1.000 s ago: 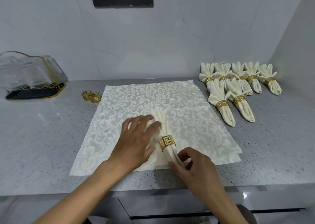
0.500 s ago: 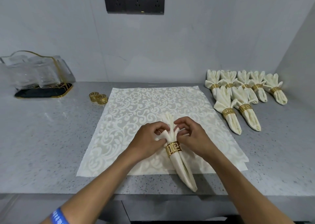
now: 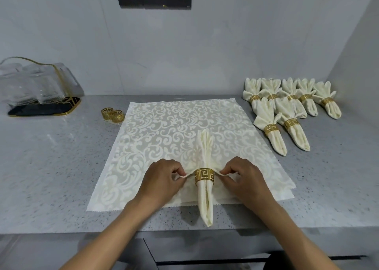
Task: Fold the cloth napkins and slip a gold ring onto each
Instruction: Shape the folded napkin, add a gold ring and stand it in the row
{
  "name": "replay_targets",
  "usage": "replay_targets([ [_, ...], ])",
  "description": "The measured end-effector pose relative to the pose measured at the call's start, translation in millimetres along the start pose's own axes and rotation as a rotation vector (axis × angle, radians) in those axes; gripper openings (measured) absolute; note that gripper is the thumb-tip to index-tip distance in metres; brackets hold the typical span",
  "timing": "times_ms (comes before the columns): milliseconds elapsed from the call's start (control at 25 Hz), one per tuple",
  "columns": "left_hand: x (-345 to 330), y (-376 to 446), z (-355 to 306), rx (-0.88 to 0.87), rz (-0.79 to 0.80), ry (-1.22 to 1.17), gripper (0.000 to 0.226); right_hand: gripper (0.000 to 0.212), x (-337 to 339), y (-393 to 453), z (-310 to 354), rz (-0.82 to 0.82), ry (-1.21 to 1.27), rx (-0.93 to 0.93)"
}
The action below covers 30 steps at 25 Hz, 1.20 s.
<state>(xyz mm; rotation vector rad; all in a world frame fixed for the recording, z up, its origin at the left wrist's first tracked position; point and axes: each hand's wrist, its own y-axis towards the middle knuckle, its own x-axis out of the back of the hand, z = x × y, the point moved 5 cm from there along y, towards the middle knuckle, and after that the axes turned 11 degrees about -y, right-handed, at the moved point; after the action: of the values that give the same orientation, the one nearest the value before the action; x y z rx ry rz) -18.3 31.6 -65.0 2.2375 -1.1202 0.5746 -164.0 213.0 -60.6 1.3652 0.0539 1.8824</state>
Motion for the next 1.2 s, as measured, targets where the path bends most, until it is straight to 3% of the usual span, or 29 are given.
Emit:
replay_targets([
  [120,2,-1,-9,-0.099,0.129,0.064,0.007,0.013,5,-1,4,0.045,-0.019,0.043],
  [200,8,2,-14,-0.077,0.201,0.049,0.008,0.016,11,7,6,0.093,0.143,-0.006],
  [320,15,31,-34,-0.108,0.127,-0.001,0.036,0.035,11,45,-4,0.133,0.320,-0.230],
  [400,10,56,-52,-0.149,0.117,0.049,0.052,0.048,1,68,3,0.223,0.241,-0.195],
  [560,3,84,-59,-0.201,0.076,0.250,0.035,0.021,-2,81,12,0.120,0.182,-0.182],
  [720,27,68,-45,-0.238,-0.029,0.223,0.007,0.012,12,64,-1,0.036,0.176,-0.195],
  [920,47,19,15,0.041,0.010,0.075,0.025,0.022,23,19,-27,-0.014,0.198,-0.339],
  [1000,40,8,8,0.049,0.016,0.041,0.045,0.030,20,12,-12,-0.050,0.138,-0.360],
  [1080,31,4,-10,-0.032,-0.015,0.096,0.056,0.023,26,8,17,-0.119,-0.011,-0.356],
  [1200,11,-3,-22,-0.100,0.036,0.227,0.048,0.052,17,-5,58,0.112,-0.329,-0.278],
])
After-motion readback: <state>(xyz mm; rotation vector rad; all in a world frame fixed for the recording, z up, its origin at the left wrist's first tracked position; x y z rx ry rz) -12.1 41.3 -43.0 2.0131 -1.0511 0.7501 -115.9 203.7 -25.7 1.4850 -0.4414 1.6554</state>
